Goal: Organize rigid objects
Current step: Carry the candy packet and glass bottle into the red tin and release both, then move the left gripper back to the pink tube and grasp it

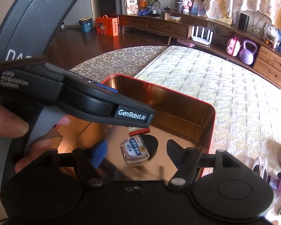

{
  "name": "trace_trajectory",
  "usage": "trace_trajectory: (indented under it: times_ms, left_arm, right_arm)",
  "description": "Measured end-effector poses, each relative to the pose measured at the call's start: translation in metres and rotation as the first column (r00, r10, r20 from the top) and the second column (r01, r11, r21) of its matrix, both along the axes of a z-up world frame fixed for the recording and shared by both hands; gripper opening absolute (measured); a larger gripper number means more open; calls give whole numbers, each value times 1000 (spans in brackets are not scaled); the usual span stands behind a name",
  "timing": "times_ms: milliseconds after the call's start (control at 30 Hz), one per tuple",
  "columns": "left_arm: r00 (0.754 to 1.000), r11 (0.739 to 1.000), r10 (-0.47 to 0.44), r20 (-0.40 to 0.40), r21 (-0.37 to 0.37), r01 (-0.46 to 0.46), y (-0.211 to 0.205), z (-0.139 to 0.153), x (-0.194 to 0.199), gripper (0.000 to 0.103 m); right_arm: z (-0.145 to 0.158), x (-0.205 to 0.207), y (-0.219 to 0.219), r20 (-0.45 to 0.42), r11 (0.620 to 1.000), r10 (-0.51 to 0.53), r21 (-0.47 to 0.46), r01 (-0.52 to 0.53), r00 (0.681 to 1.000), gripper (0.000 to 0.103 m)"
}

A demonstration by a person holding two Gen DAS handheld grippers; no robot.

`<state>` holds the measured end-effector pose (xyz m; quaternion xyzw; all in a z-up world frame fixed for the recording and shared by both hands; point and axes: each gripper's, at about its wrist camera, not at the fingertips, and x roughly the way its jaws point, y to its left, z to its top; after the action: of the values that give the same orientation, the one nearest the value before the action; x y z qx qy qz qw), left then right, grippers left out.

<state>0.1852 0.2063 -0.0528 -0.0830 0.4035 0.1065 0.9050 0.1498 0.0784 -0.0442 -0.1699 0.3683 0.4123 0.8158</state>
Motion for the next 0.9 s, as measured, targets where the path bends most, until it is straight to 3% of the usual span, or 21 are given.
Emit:
trace_trajectory:
  times_ms: [333,567,667,733,900]
  left_arm:
    - [998,1000,0,55,2,0,-17,27,-26,58]
    - [996,1000,-31,89,2,31,-39,44,-43,59]
    - [993,999,-44,107,-3,44,-51,50,-51,70]
    - [992,998,-57,117,-7,58,-60,53,-56,71]
    - [988,996,-83,133,-24,87,-83,59,-65,77]
  right_arm:
    - [33,-19,-39,22,993,-50,108,48,998,87]
    - [51,-31,-77,34,986,-80,147,75,996,91]
    - [54,-35,-97,30,982,-112,158,106,993,94]
    - [55,-39,-111,32,977,-139,167,132,990,101]
    - [57,-42,-152,28,963,-203,185,195,979,102]
